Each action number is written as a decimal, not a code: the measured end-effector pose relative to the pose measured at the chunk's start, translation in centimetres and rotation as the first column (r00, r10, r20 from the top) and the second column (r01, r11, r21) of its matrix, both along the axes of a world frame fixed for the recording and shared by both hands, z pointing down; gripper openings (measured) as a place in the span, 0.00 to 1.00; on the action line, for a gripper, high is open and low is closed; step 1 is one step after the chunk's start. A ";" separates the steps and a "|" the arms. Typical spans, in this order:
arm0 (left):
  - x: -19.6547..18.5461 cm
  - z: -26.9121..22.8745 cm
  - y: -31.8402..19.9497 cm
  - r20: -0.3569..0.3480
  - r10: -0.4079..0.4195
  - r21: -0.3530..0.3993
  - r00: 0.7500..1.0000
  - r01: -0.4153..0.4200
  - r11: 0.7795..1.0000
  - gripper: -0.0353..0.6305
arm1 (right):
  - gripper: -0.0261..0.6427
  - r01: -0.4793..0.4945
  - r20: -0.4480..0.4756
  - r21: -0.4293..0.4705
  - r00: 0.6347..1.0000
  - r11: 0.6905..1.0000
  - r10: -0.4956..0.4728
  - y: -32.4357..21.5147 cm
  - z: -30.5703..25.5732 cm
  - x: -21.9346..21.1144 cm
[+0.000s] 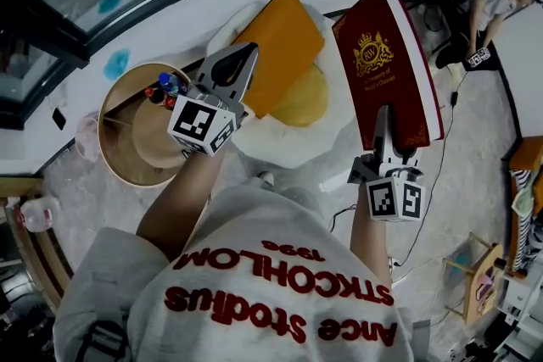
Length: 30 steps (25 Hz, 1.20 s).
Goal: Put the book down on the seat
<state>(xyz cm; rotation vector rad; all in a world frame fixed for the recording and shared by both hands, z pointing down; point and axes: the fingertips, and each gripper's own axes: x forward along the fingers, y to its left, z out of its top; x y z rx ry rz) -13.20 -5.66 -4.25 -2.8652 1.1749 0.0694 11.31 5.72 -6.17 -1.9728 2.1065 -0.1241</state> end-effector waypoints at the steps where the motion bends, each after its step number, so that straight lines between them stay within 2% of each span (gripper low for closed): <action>1: 0.1 0.0 0.1 0.001 -0.003 0.000 1.000 0.003 1.000 0.08 | 0.42 0.002 0.004 0.000 1.000 1.000 -0.002 0.0 0.1 0.1; 8: 0.5 0.1 0.4 0.004 -0.028 -0.003 1.000 0.028 1.000 0.08 | 0.42 0.023 0.023 -0.008 0.999 1.000 -0.022 -0.3 0.4 0.6; 13: 1.3 0.3 0.5 0.004 -0.052 0.027 0.999 0.052 0.998 0.08 | 0.42 0.039 0.038 -0.027 0.999 0.999 -0.038 -0.8 0.9 1.6; 17: 2.5 1.2 -0.5 0.008 -0.071 0.015 0.997 0.071 0.997 0.08 | 0.42 0.059 0.057 -0.053 0.997 0.997 -0.056 -1.8 1.6 2.6; 24: 4.4 3.9 -3.1 -0.013 -0.091 0.001 0.996 0.091 0.996 0.08 | 0.42 0.074 0.086 -0.110 0.994 0.991 -0.064 -4.3 5.1 4.6; 30: 6.1 6.9 -5.1 0.002 -0.110 -0.004 0.994 0.110 0.994 0.08 | 0.42 0.077 0.113 -0.157 0.992 0.985 -0.059 -6.2 9.2 7.0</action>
